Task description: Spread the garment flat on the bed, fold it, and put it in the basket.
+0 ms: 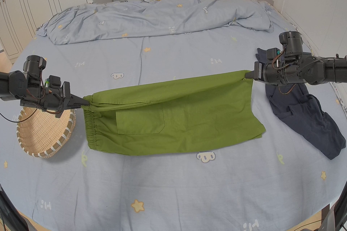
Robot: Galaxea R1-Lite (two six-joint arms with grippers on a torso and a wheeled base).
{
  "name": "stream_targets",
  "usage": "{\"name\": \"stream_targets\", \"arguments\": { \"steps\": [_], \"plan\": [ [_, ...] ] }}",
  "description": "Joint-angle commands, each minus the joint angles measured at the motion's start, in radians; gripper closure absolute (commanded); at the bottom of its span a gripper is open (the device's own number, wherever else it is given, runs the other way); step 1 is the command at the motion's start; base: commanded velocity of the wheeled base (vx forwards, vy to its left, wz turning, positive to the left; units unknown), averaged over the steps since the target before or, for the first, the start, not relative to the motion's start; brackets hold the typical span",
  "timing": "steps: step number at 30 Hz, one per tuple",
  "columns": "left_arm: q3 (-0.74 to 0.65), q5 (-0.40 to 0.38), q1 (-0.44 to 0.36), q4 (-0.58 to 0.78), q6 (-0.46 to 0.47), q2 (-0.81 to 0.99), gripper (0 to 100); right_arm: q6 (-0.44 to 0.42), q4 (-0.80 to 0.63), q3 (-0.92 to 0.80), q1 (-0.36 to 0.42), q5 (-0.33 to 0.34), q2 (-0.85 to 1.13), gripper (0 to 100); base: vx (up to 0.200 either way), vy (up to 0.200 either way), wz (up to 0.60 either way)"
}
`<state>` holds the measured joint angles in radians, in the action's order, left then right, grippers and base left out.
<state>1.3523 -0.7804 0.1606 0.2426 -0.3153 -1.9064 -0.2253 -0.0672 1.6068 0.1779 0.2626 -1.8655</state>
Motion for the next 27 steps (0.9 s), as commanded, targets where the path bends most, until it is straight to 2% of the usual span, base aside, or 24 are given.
{"name": "stream_targets", "arguments": {
  "steps": [1,14,15,27],
  "plan": [
    [0.005,0.000,-0.001,0.000,-0.001,-0.016,100,0.000,0.001,0.001,0.000,0.000,-0.007,100,0.000,0.000,0.00],
    [0.056,0.001,-0.018,0.000,-0.001,-0.057,100,0.000,0.001,-0.001,0.000,0.000,-0.027,100,0.000,0.000,0.00],
    [0.062,0.001,-0.020,0.000,-0.001,-0.060,0,0.000,0.001,-0.001,0.000,0.000,-0.029,0,0.000,0.000,0.00],
    [0.064,-0.008,-0.059,0.011,-0.016,-0.013,0,0.000,0.037,-0.015,-0.001,0.001,-0.040,0,0.000,0.000,0.00]
  ]
}}
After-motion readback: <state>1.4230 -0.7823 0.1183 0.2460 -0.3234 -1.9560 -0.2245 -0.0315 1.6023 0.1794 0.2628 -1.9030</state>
